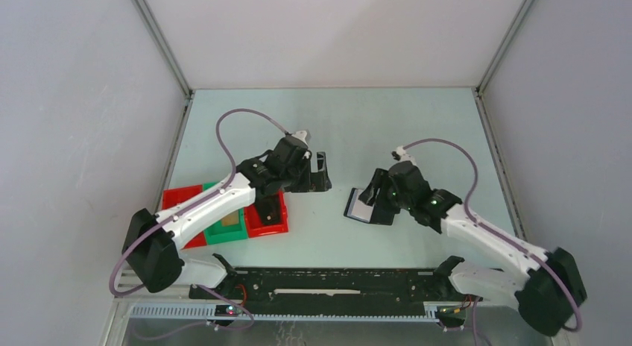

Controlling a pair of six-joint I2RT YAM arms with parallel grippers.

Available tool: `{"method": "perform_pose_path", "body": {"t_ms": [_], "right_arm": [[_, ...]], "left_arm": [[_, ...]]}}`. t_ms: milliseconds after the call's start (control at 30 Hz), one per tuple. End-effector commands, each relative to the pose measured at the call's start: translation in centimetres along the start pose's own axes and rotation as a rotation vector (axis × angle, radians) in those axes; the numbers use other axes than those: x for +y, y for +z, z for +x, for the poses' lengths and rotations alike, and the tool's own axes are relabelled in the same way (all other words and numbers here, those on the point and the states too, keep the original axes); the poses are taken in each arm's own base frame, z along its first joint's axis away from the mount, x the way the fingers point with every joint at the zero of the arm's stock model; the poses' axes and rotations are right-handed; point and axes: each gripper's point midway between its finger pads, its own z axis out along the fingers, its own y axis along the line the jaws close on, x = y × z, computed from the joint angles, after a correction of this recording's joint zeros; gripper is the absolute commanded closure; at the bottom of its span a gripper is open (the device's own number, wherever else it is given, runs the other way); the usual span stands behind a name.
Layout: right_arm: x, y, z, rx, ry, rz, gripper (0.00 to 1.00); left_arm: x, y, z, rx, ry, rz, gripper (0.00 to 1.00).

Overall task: Take the credit cards out of the card holder
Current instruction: Open the card holder at the center of the board.

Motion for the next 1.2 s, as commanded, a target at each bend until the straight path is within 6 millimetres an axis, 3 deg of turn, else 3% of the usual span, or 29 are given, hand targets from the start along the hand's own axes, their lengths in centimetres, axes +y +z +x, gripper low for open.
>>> {"method": "perform_pose_path", "body": {"t_ms": [0, 100, 233, 500, 800, 967, 1167], "right_arm": [[2.5, 2.4, 0.2, 0.086, -0.023, -0.110, 0.37], [-0.3, 3.7, 0.2, 0.115, 0.024, -0.010, 0.37], [-3.1, 4.1, 0.7, 0.156, 0.062, 0.038, 0.40], [-9.7, 4.7, 2.9, 0.219, 0.175, 0.222, 0.67], [-11.8, 5.1, 4.1, 0.224, 0.209, 0.302, 0.69], [-11.8, 5.2, 4.2, 0.224, 0.208, 0.282, 0.69], [-11.9, 5.0, 3.9, 0.215, 0.214, 0.266, 0.69]], "left_arm": [[-0.8, -1.8, -3.1, -0.122, 0.013, 0.005, 0.00], [-1.5, -1.8, -2.8, -0.092, 0.046, 0.035, 0.00], [-4.1, -1.3, -0.8, 0.076, 0.131, 0.132, 0.00], [-8.0, 2.0, 0.1, 0.142, 0.106, 0.244, 0.00], [-12.0, 6.0, 1.7, 0.245, 0.079, 0.354, 0.01], [-12.2, 8.7, 2.5, 0.305, 0.067, 0.341, 0.01], [-12.3, 10.4, 3.3, 0.332, 0.039, 0.346, 0.00]]}}
